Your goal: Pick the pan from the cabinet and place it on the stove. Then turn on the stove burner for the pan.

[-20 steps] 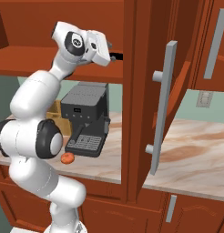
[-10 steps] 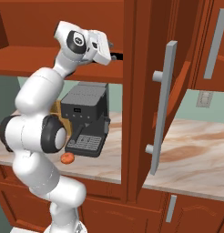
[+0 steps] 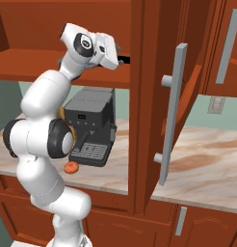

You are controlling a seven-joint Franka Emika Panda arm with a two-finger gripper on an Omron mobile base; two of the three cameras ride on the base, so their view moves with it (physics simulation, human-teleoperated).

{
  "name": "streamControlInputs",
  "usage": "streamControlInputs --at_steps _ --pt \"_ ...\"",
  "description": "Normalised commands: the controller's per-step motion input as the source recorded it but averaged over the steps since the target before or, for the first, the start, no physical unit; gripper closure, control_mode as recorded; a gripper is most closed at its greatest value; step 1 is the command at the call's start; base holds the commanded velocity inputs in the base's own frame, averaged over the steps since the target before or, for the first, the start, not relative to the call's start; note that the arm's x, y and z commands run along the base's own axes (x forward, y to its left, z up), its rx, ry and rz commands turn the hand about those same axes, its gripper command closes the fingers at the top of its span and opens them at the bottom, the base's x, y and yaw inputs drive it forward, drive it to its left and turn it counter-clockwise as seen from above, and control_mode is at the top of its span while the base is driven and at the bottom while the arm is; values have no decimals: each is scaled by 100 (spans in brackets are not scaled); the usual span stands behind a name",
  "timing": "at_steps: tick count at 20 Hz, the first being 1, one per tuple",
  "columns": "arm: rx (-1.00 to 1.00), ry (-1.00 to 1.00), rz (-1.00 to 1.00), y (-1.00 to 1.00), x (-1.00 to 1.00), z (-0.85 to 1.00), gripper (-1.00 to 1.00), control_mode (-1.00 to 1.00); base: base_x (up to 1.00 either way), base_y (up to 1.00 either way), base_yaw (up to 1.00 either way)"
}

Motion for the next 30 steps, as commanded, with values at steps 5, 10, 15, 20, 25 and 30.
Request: streamControlInputs --at_steps 5,10,15,20,25,30 --pt "3 0 0 1 22 0 -100 -100 0 0 0" --pt "0 0 0 8 17 -11 -100 -100 0 0 0" --pt "0 0 0 8 5 -21 -100 -100 0 0 0" --pt "0 0 0 7 5 -19 -100 -100 0 0 0" --pt "0 0 0 7 8 -15 -100 -100 0 0 0" --pt "0 0 0 6 8 -21 -100 -100 0 0 0"
